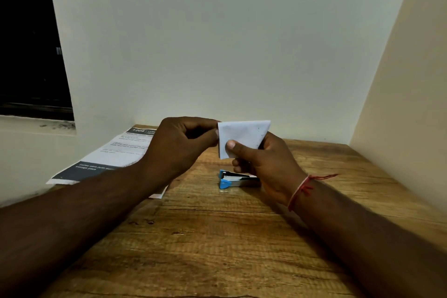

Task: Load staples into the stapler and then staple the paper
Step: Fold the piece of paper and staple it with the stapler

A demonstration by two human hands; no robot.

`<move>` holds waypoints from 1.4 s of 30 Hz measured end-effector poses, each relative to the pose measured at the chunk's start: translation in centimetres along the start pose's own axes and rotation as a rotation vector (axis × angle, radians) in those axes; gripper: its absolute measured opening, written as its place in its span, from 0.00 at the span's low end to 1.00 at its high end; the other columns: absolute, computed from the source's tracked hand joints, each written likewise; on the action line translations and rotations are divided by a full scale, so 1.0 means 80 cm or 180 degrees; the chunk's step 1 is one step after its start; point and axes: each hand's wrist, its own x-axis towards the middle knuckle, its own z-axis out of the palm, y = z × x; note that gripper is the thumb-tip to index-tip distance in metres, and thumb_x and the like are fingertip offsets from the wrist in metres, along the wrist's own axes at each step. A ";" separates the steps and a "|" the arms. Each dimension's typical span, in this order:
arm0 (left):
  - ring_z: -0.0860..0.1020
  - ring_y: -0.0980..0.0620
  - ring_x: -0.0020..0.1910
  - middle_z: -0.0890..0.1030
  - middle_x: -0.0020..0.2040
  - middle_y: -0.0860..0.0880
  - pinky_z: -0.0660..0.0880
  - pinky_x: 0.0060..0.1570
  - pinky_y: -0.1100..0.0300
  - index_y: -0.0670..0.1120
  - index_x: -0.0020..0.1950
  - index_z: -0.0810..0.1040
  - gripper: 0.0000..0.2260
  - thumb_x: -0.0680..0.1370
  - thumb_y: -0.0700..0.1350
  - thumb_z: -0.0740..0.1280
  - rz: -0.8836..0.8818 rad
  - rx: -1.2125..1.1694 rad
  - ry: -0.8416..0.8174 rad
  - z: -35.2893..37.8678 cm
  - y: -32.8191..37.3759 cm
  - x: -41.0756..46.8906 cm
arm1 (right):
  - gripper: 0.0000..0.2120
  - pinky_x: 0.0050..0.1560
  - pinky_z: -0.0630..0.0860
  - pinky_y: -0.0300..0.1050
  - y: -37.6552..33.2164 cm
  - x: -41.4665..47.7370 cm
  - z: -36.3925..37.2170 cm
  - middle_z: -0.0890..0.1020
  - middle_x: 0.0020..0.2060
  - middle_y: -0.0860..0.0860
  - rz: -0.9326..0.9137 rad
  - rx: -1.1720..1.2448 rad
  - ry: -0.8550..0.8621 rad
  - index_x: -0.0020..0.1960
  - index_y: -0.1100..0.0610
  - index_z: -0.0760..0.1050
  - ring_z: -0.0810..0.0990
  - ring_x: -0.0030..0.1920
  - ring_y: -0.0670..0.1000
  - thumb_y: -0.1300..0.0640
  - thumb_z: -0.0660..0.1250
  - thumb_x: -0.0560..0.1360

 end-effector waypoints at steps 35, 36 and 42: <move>0.88 0.54 0.45 0.89 0.46 0.56 0.81 0.43 0.60 0.54 0.55 0.92 0.16 0.74 0.36 0.85 0.1114 0.1077 -0.0582 -0.025 -0.014 0.011 | 0.22 0.34 0.80 0.50 -0.013 -0.016 0.011 0.83 0.33 0.62 0.0365 -0.0060 -0.1013 0.65 0.59 0.82 0.75 0.27 0.58 0.43 0.62 0.88; 0.88 0.55 0.45 0.89 0.45 0.56 0.80 0.42 0.62 0.54 0.55 0.92 0.16 0.74 0.36 0.85 0.1149 0.1094 -0.0571 -0.026 -0.014 0.011 | 0.22 0.32 0.80 0.48 -0.015 -0.018 0.013 0.84 0.33 0.61 0.0369 0.0002 -0.1046 0.65 0.60 0.82 0.75 0.27 0.58 0.44 0.62 0.88; 0.86 0.57 0.44 0.88 0.43 0.57 0.80 0.42 0.60 0.51 0.56 0.93 0.15 0.73 0.37 0.86 0.1121 0.1367 -0.0400 -0.027 -0.014 0.011 | 0.18 0.33 0.83 0.48 -0.017 -0.014 0.013 0.84 0.41 0.61 0.0293 0.0215 -0.0643 0.67 0.62 0.80 0.80 0.31 0.56 0.50 0.72 0.84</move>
